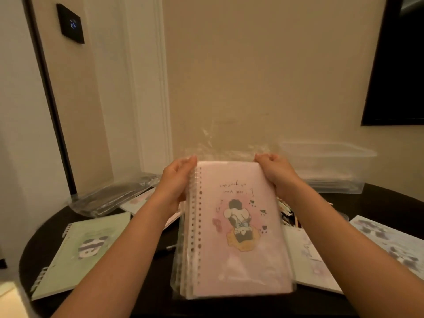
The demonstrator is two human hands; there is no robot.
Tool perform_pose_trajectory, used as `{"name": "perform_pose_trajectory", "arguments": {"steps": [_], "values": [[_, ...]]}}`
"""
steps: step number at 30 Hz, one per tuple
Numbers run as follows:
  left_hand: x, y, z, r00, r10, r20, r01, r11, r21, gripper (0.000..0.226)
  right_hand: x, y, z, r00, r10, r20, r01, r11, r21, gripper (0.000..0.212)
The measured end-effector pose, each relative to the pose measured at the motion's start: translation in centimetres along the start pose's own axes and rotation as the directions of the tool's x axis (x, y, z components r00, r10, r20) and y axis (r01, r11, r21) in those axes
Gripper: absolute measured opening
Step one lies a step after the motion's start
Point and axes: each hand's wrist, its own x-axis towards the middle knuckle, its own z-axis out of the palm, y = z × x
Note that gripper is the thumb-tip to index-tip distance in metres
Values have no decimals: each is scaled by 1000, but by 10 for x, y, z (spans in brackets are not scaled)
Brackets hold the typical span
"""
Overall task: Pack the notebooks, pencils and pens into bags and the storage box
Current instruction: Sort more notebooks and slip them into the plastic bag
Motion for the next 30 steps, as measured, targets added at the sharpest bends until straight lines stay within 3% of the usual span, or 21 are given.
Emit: {"name": "perform_pose_trajectory", "arguments": {"steps": [4,10,16,21,26,28,30], "values": [[7,-23,-3,976,-209,64,211,977,-13,33,3,29,3,977,206,60,-202,977,-64,26],[23,-65,-3,943,-333,29,332,943,7,32,19,79,14,937,344,64,-343,939,-26,32],[49,-79,-10,944,-326,-54,330,936,121,38,37,99,16,946,321,50,-316,944,-91,20],[61,-91,-11,938,-345,-27,346,931,118,22,48,109,10,908,394,141,-352,901,-253,19],[74,-101,-15,951,-293,-97,309,914,264,14,63,112,-7,959,231,162,-162,921,-355,17],[80,-100,-16,960,-250,-123,278,897,343,3,70,111,-16,946,227,233,-125,915,-384,11],[86,-101,-18,975,-175,-138,220,861,459,12,75,111,-22,916,246,316,-97,902,-420,8]]}}
